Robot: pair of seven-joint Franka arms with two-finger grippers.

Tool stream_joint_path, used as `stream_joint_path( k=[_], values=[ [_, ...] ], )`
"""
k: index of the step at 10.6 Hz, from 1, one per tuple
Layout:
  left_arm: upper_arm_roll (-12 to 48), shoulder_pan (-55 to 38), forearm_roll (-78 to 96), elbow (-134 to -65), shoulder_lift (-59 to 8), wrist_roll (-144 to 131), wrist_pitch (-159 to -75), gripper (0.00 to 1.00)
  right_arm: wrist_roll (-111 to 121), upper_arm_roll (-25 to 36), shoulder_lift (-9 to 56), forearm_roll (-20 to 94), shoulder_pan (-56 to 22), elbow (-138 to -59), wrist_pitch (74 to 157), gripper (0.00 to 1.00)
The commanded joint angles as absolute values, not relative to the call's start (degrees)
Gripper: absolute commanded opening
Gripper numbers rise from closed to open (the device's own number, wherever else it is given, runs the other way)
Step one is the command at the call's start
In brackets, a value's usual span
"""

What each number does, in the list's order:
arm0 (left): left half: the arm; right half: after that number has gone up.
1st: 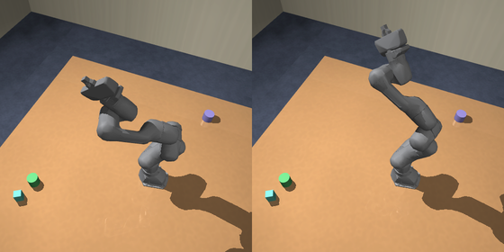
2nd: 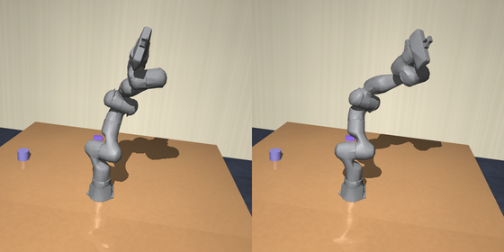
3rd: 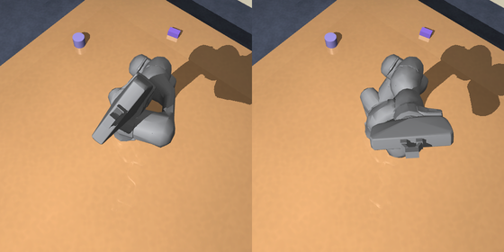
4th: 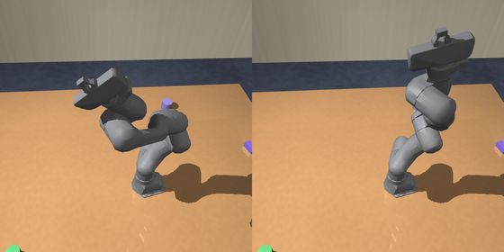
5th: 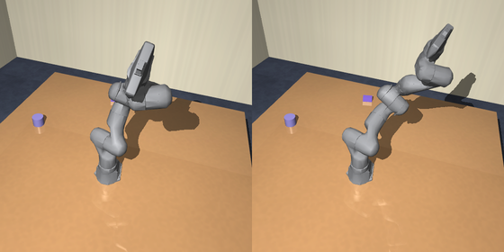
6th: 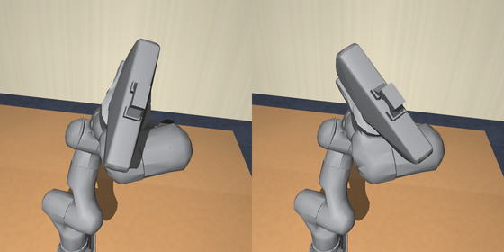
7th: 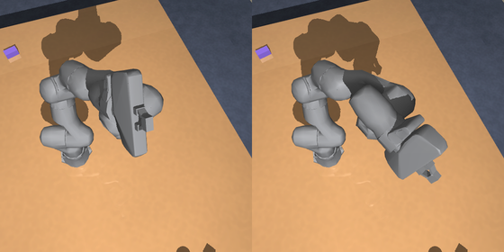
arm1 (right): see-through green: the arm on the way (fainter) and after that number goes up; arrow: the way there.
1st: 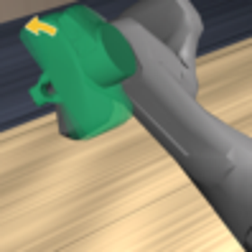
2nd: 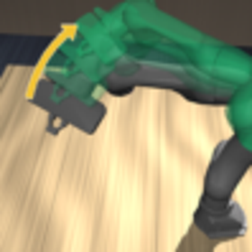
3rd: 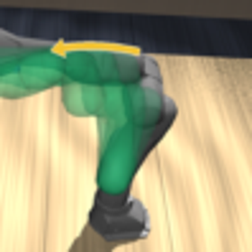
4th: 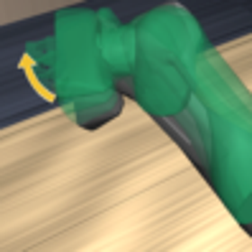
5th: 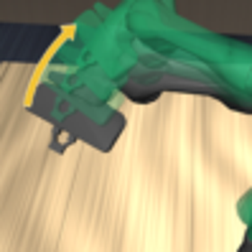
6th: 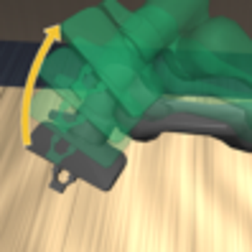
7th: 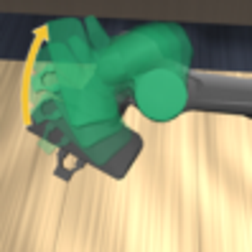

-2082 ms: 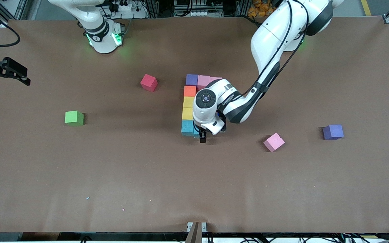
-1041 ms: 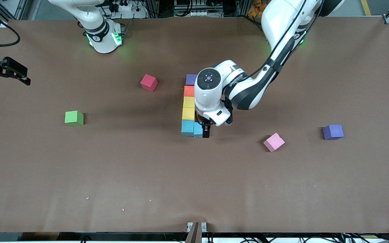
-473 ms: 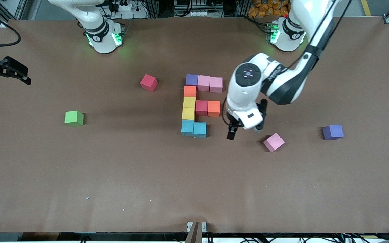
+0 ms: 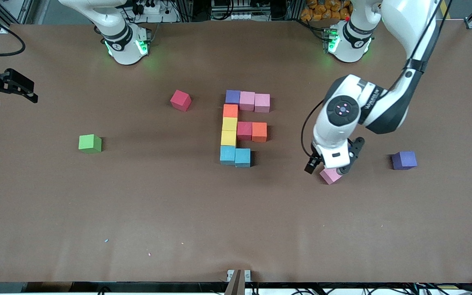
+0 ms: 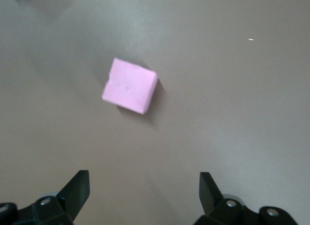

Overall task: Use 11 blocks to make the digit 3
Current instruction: 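Move the left gripper to the loose pink cube and grasp it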

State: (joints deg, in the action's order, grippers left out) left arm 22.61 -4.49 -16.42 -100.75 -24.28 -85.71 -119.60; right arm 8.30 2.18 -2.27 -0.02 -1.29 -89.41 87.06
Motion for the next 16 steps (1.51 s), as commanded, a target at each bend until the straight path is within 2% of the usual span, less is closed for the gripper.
stream_joint_path(
  k=[1, 4, 10, 16],
  values=[
    [23.38, -0.45, -15.82, -101.78, -25.56, -74.06, -119.70, 1.00, 7.47, 2.20, -2.11, 0.26, -1.41, -88.50, 86.13, 1.00],
    [23.12, 1.31, -16.61, -101.86, -27.77, -68.84, -120.84, 1.00, 7.47, 2.20, -2.11, 0.26, -1.41, -88.42, 86.13, 1.00],
    [22.94, 4.83, -20.47, -101.78, -33.83, -63.28, -128.84, 1.00, 7.47, 2.20, -2.11, 0.26, -1.41, -88.42, 86.13, 1.00],
    [22.94, 4.92, -20.57, -102.04, -36.38, -63.19, -130.52, 1.00, 7.47, 2.02, -2.11, 0.26, -1.41, -88.33, 85.78, 1.00]
  ],
)
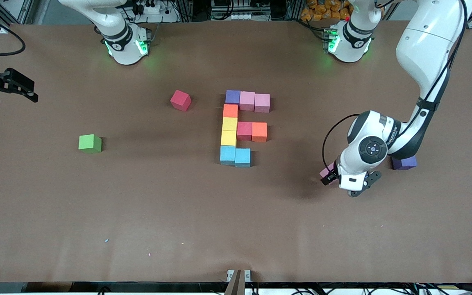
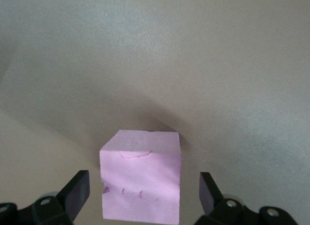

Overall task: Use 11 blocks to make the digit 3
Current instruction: 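Move the left gripper to the loose pink cube and grasp it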

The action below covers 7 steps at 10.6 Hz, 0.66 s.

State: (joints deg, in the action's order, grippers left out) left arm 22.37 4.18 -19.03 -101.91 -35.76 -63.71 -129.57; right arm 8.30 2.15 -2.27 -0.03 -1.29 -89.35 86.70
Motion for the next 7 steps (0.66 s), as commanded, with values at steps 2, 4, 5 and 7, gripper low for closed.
stream_joint_path(
  k=[2, 4, 5, 7],
  values=[
    [22.85, 5.10, -20.74, -102.04, -36.65, -63.19, -130.52, 1.00, 7.47, 2.02, -2.11, 0.26, -1.41, -88.42, 85.52, 1.00],
    [22.85, 5.19, -21.36, -102.04, -37.18, -63.19, -130.52, 1.00, 7.47, 2.02, -2.11, 0.26, -1.41, -88.42, 85.43, 1.00],
    [22.85, 5.19, -21.36, -102.04, -37.18, -63.28, -130.52, 0.85, 7.56, 2.02, -2.11, 0.26, -1.41, -88.42, 85.43, 1.00],
    [22.85, 5.10, -21.36, -101.95, -37.18, -63.63, -130.52, 0.48, 7.47, 2.02, -2.11, 0.26, -1.41, -88.42, 84.99, 1.00]
  ],
)
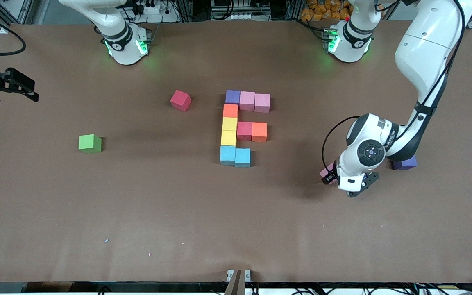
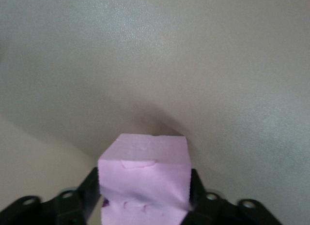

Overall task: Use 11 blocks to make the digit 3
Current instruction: 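Carry the pink cube with the left gripper toward the cyan cubes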

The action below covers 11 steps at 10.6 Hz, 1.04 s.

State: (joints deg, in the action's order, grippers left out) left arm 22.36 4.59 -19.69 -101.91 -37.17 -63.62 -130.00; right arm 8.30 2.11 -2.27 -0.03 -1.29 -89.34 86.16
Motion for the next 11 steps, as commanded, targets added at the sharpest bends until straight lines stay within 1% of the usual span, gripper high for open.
stream_joint_path(
  k=[1, 3, 4, 6, 8, 11],
  values=[
    [22.85, 4.66, -21.27, -101.69, -37.00, -64.50, -130.26, 0.25, 7.56, 2.02, -2.20, 0.26, -1.41, -88.42, 84.99, 1.00],
    [23.03, 4.40, -20.40, -100.90, -36.48, -65.39, -130.08, 0.05, 7.56, 1.67, -2.20, 0.18, -1.41, -88.42, 84.99, 1.00],
    [23.29, 4.13, -20.22, -99.77, -36.47, -66.61, -129.30, 0.00, 7.65, 1.67, -2.20, 0.18, -1.41, -88.42, 84.99, 1.00],
    [23.47, 1.86, -18.56, -96.79, -36.91, -71.87, -126.84, 0.00, 7.65, 1.67, -2.20, 0.18, -1.41, -88.42, 84.99, 1.00],
    [23.29, -0.52, -13.99, -94.05, -37.53, -79.24, -126.39, 0.00, 7.82, 1.67, -2.20, 0.18, -1.41, -88.59, 84.90, 1.00],
    [23.29, -2.72, -11.87, -92.03, -37.53, -92.07, -125.68, 0.00, 7.91, 1.67, -2.20, 0.18, -1.41, -88.51, 84.90, 1.00]
  ],
)
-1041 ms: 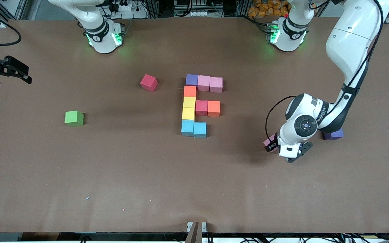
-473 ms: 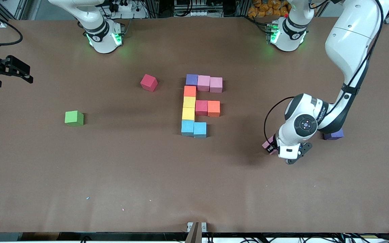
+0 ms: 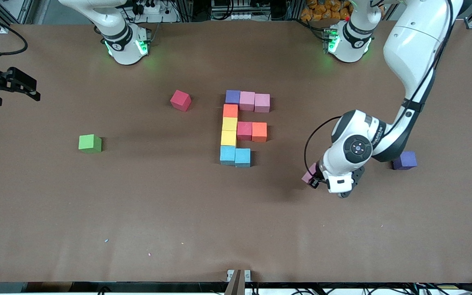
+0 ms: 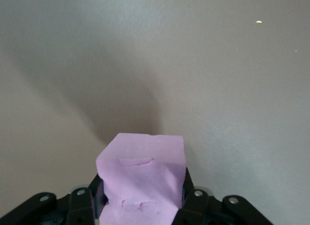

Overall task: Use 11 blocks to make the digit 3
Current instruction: 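Carry the pink cube with the left gripper toward the cyan cubes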

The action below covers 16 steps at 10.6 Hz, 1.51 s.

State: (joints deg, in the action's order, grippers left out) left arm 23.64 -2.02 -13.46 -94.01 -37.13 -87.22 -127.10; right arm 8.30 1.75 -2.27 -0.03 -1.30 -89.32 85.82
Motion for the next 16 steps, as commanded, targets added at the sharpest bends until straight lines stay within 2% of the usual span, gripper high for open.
stream_joint_path(
  k=[1, 9, 16],
  values=[
    [23.20, -4.64, -11.08, -90.63, -37.62, -93.50, -125.34, 0.00, 8.00, 1.67, -2.20, 0.18, -1.41, -88.51, 84.90, 1.00],
    [22.85, -10.72, -9.05, -86.93, -40.95, -115.90, -124.28, 0.00, 7.47, 0.97, -2.29, -0.09, -1.41, -88.51, 84.99, 1.00],
    [22.76, -13.97, -9.05, -85.34, -43.94, -124.62, -124.37, 0.00, 7.47, 0.88, -2.37, -0.18, -1.41, -88.51, 84.90, 1.00]
  ],
)
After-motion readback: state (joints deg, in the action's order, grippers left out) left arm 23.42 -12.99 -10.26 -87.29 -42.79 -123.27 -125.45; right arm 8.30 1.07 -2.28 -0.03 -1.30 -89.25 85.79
